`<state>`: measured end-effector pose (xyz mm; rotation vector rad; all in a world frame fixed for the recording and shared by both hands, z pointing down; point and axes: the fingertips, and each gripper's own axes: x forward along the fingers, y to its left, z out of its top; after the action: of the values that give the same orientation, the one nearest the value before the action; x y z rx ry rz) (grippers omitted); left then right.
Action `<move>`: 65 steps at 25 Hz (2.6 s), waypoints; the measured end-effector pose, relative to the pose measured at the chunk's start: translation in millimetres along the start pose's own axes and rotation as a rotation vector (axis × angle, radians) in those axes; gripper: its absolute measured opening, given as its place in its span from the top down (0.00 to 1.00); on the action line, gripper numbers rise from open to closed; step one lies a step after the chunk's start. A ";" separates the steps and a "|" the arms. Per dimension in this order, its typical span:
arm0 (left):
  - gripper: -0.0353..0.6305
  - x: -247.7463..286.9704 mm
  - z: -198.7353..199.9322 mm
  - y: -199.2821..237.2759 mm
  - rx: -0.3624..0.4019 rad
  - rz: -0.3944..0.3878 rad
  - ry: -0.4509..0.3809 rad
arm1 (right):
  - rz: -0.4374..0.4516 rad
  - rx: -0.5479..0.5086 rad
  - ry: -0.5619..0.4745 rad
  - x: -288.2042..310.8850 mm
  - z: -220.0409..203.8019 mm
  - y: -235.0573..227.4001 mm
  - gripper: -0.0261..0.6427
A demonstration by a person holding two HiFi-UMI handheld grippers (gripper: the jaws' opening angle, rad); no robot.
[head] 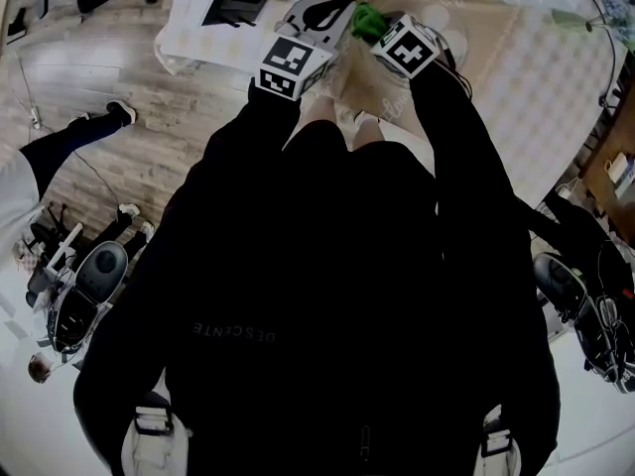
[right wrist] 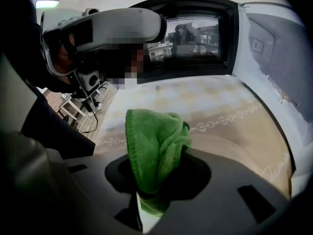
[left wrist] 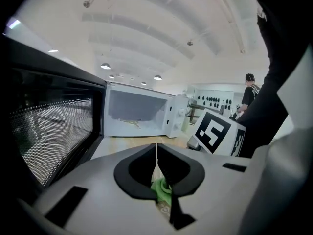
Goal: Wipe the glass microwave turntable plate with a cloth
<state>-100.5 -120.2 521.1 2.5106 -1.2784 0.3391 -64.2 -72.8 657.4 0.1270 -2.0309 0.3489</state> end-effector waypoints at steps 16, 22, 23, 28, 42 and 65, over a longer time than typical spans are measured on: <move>0.91 -8.0 5.0 -17.0 0.029 -0.017 0.030 | 0.161 -0.016 0.064 4.8 -17.6 68.6 0.78; 0.91 -7.3 2.1 -18.3 0.029 -0.022 0.045 | 0.234 0.010 0.060 4.7 -16.1 88.7 0.77; 0.91 -6.5 2.4 -18.5 0.029 -0.024 0.045 | 0.234 0.018 0.058 3.3 -16.0 88.9 0.77; 0.91 4.5 12.7 -17.6 0.036 -0.032 0.035 | 0.167 0.047 -0.017 -20.7 -3.4 60.1 0.77; 0.91 47.2 44.8 -23.9 0.049 -0.077 0.009 | -0.129 0.111 -0.055 -91.3 -15.7 -75.1 0.77; 0.91 78.9 30.4 -1.3 0.005 -0.082 0.056 | -0.224 -0.052 0.185 -51.8 -42.8 -151.4 0.78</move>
<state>-51.8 -189.3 519.7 2.5297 -1.1516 0.3912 32.6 -207.3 659.1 0.2780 -1.8202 0.1603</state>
